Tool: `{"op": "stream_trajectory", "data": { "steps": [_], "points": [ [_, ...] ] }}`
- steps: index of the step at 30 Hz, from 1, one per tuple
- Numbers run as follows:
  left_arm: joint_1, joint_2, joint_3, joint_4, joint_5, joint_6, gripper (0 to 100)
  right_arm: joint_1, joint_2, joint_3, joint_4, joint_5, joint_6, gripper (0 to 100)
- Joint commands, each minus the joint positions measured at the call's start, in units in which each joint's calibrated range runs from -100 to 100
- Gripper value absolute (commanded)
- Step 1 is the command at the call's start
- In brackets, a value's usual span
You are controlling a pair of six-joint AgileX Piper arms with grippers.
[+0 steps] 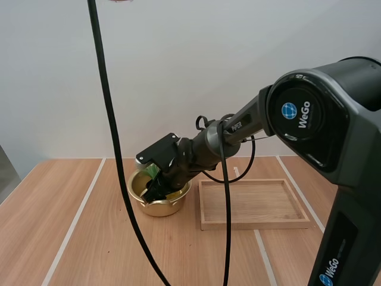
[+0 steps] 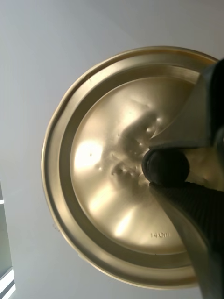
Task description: Open the pot, put the pineapple inside, and close it
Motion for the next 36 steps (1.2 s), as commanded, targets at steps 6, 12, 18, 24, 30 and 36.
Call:
{"op": "stream_trajectory", "data": {
  "steps": [6,12,18,24,30,36],
  "points": [
    [-0.07,-0.50,-0.38,-0.97,-1.88,-0.54,0,-0.07,-0.54,0.23,-0.42,0.76,-1.30,100],
    [-0.07,-0.50,-0.38,-0.97,-1.88,-0.54,0,-0.07,-4.49,0.23,-0.42,-0.48,-1.30,100],
    [-0.07,-0.50,-0.38,-0.97,-1.88,-0.54,0,-0.07,-8.27,0.23,-0.42,-3.26,-1.30,100],
    [-0.07,-0.50,-0.38,-0.97,-1.88,-0.54,0,-0.07,-12.59,0.23,-1.56,-3.48,-1.44,100],
    [-0.07,-0.50,-0.38,-0.97,-1.88,-0.54,0,-0.07,-15.53,0.23,-2.52,-3.48,-1.44,24],
    [-0.07,-0.50,-0.38,-0.97,-1.88,-0.54,0,-0.07,-16.80,0.23,-2.52,-2.93,-1.44,0]
  ]
}}
